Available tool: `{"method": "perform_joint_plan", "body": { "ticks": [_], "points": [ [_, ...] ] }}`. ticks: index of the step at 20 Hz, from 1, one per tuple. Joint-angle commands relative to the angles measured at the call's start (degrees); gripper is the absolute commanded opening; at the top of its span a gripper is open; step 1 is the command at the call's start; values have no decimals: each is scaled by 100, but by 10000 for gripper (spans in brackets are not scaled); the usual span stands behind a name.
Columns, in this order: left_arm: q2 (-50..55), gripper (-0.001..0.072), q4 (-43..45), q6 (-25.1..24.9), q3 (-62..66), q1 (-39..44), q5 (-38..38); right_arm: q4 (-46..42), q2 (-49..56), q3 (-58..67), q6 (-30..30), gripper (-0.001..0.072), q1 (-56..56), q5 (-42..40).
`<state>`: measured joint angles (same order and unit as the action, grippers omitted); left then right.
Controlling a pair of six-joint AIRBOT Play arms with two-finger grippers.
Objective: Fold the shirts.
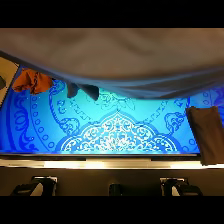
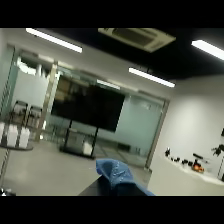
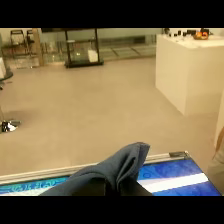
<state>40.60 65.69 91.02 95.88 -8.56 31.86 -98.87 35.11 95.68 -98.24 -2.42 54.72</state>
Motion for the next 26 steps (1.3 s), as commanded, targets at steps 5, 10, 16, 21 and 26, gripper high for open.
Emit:
{"method": "perform_joint_plan", "body": {
  "ticks": [5, 10, 16, 21, 26],
  "points": [
    [-81, 26, 879, 116, -142, -42, 1499, -35, 385, 105, -592, 53, -24, -92],
    [273, 28, 1182, 94, -2229, -35, 2159, 448, 2492, 90, -625, 54, -24, 330],
    [540, 30, 1174, 96, -5158, -28, 1224, 3906, 5574, 90, -752, 54, -13, 367],
    [645, 30, 1193, -157, -5790, -31, 1178, 6328, 6411, 107, 232, 517, -199, 1480],
    [638, 29, 1193, -623, -5761, -31, 1161, 4273, 5842, 142, 562, 515, -1075, 4564]
  ]
}}
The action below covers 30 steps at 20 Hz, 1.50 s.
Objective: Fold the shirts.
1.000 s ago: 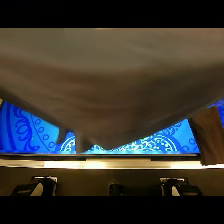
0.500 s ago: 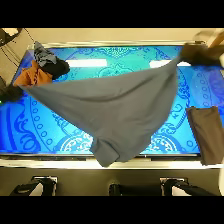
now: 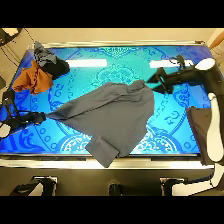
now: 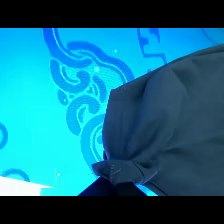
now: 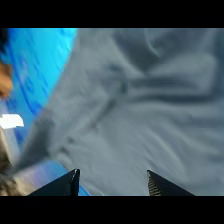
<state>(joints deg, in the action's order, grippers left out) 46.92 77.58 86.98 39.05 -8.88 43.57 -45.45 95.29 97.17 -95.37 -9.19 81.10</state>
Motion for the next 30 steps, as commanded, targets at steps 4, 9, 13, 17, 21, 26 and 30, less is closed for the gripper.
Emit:
{"method": "perform_joint_plan", "body": {
  "ticks": [4, 9, 13, 17, 21, 26, 30],
  "points": [
    [9, 30, 4, -219, -79, 2, -9, -2304, -1576, -2538, 306, 518, -372, 1602],
    [11, 30, 4, -216, -79, 2, -11, 684, -2946, -7093, 1150, 538, -369, -667],
    [11, 30, 4, -216, -79, 2, -9, 1342, -3101, -8076, 1478, 537, 627, -1578],
    [9, 30, 4, -216, -79, 2, -9, 2643, -3101, -8076, 1460, 534, 2098, -3036],
    [11, 30, 7, -216, -79, 2, -13, 3276, -3101, -8041, 1436, 447, 2618, -4238],
    [4, 30, 7, -225, -42, 2, -11, 2924, -3136, -7626, 2072, 52, 2610, -3956],
    [-223, 29, 11, -605, 984, 2, 13, -673, -3917, -5368, 1567, 52, 2610, -3274]
  ]
}}
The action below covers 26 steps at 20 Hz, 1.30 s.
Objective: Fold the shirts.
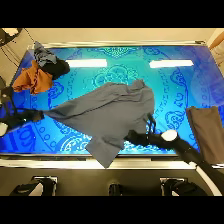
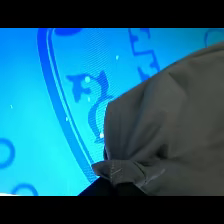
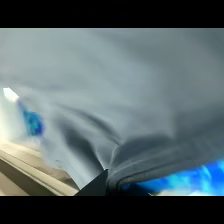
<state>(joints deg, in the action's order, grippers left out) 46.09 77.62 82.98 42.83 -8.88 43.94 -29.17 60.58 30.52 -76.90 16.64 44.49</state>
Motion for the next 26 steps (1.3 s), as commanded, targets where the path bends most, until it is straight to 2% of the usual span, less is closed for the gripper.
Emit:
{"method": "perform_joint_plan", "body": {
  "ticks": [1, 3, 4, 5, 7, 9, 11, 16, 19, 21, 22, 23, 26],
  "points": [
    [-232, 29, 9, -205, 1078, 2, -57, -3582, -767, 2153, -671, 52, 26, 389],
    [-407, 29, 22, -199, 2256, 2, -138, -5987, -1357, 3895, -1357, 52, 26, 197],
    [-485, 28, 20, -197, 2922, 2, -144, -6920, -1585, 4677, -1606, 53, 26, 24],
    [-553, 28, 20, -107, 3574, 2, -140, -7700, -1781, 5475, -1784, 53, 28, -68],
    [-675, 29, 15, 363, 4597, 4, -138, -8347, -2017, 6784, -1849, 53, 28, 197],
    [-866, 29, -63, 654, 5272, 4, -138, -8360, -2135, 7705, -1853, 53, 33, 675],
    [-1095, 28, -120, 664, 5521, 4, -138, -8358, -2186, 8185, -2057, 53, 33, 1231],
    [-1351, 28, -103, 662, 5558, 2, -98, -8358, -2061, 8332, -2610, 53, 33, 2363],
    [-1016, 28, 70, 660, 5532, 2, 575, -8301, -1626, 8330, -2946, 53, 33, 3624],
    [-557, 29, 90, 616, 5372, 4, 1276, -8290, -1027, 8170, -2852, 53, 33, 4730],
    [-275, 29, 90, 470, 5215, 4, 1528, -8247, -673, 7947, -2684, 53, 33, 5005],
    [48, 29, 90, 249, 4983, 2, 1698, -8137, -350, 7676, -2603, 53, 33, 4924],
    [1106, 29, 142, 33, 4118, 2, 1755, -7530, 702, 6808, -2680, 53, 31, 3560]
  ]
}}
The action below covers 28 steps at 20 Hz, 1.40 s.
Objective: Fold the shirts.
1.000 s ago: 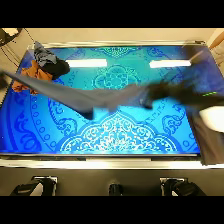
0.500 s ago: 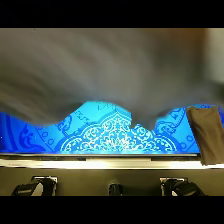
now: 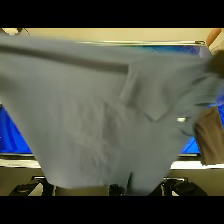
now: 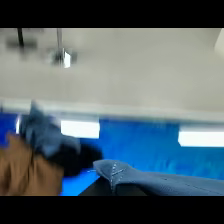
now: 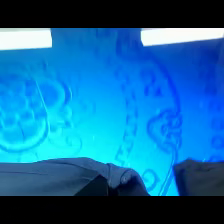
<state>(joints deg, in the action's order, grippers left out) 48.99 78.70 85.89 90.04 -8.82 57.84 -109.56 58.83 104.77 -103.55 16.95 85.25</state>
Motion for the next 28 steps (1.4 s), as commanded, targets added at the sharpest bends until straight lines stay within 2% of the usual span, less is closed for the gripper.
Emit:
{"method": "perform_joint_plan", "body": {
  "ticks": [1, 3, 5, 7, 10, 14, 16, 18, 19, 21, 23, 25, 28],
  "points": [
    [1246, 29, 52, -256, -861, -4, 363, 767, 1335, -691, -133, 53, 0, -896],
    [2100, 29, 44, -256, -1080, -2, 367, 1191, 2133, -688, -472, 53, -59, -1698],
    [2796, 29, 39, -254, -1075, -4, 221, 2100, 2710, -688, -957, 52, -433, -2529],
    [3239, 29, -20, -234, -1075, -2, -249, 3071, 3147, -688, -1047, 52, -887, -3217],
    [3676, 29, -804, -232, -1078, -2, -1261, 3456, 3635, -688, -1014, 53, -1362, -3421],
    [4148, 29, -2179, -238, -1075, -2, -1982, 3445, 3985, -691, -433, 54, -1676, -3484],
    [4240, 30, -2234, -260, -1078, 2, -1825, 3436, 4015, -688, -216, 54, -1746, -3458],
    [4190, 29, -2188, -699, -1075, -20, -1360, 3440, 3965, -688, 264, 54, -1832, -3093],
    [4146, 29, -2072, -955, -1075, -55, -1047, 3397, 3934, -688, 422, 54, -1917, -2660],
    [4140, 29, -1547, -1008, -1078, -153, -208, 3250, 3928, -693, 627, 53, -2020, -1353],
    [4286, 29, -1193, -986, -1082, -184, 529, 2975, 3980, -898, 710, 54, -2028, -538],
    [4548, 29, -1207, -986, -1084, -149, 887, 3147, 3995, -1405, 713, 54, -2026, -605],
    [4881, 29, -1202, -922, -1082, -120, 1029, 3471, 3998, -2037, 673, 54, -2026, -1034]
  ]
}}
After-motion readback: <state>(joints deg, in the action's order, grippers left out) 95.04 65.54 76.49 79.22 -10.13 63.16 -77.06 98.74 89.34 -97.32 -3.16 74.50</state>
